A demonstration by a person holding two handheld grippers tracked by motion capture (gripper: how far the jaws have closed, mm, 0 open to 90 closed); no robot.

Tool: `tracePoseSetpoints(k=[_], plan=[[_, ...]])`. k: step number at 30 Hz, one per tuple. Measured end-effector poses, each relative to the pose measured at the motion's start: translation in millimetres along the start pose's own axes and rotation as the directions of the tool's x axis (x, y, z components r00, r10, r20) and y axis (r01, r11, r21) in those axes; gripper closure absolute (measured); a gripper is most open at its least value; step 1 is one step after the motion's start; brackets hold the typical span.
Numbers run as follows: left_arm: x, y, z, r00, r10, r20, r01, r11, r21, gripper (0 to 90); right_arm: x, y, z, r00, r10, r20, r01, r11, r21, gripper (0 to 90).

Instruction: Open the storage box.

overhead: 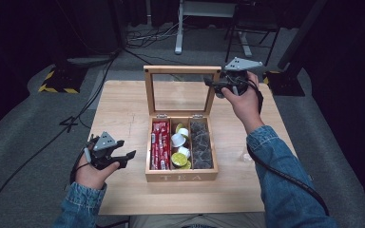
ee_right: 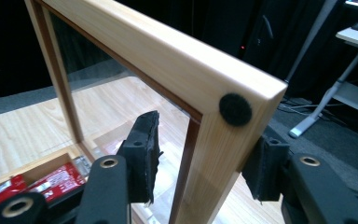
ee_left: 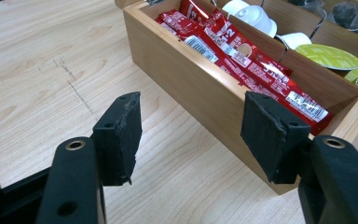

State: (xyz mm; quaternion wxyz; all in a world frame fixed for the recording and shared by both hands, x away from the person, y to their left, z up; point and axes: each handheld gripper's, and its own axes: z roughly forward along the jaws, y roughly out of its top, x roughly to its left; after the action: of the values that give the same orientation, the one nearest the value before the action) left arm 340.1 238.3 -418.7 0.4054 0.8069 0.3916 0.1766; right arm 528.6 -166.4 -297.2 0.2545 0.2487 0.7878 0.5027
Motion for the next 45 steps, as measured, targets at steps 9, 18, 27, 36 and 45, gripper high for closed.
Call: tracePoseSetpoints(k=[9,18,27,36,45], plan=[[2.0,-3.9,0.1,0.9999,-0.014,0.003,0.013,0.9998,0.011,37.9,-9.8,-10.1,19.7,0.9986,0.043,0.031,-0.045,0.998,0.038,48.7],[4.6,-7.1,3.3,0.9998,-0.018,-0.001,0.018,0.9993,0.032,36.8,-11.2,-14.9,29.1,0.9973,0.052,0.051,-0.055,0.997,0.05,43.7],[4.2,-7.8,5.7,0.9998,-0.019,0.01,0.019,0.9985,0.051,35.8,-14.1,-28.2,39.1,0.9941,0.088,0.064,-0.093,0.993,0.075,40.2],[4.4,-7.9,5.6,0.9997,-0.023,0.012,0.023,0.9985,0.049,35.8,-16.3,-38.2,45.9,0.9891,0.13,0.07,-0.136,0.986,0.094,37.9],[5.7,-8.8,6.4,0.9997,-0.024,0.011,0.023,0.9982,0.055,35.8,-16.0,-43.1,47.0,0.9849,0.151,0.085,-0.16,0.98,0.115,31.7]])
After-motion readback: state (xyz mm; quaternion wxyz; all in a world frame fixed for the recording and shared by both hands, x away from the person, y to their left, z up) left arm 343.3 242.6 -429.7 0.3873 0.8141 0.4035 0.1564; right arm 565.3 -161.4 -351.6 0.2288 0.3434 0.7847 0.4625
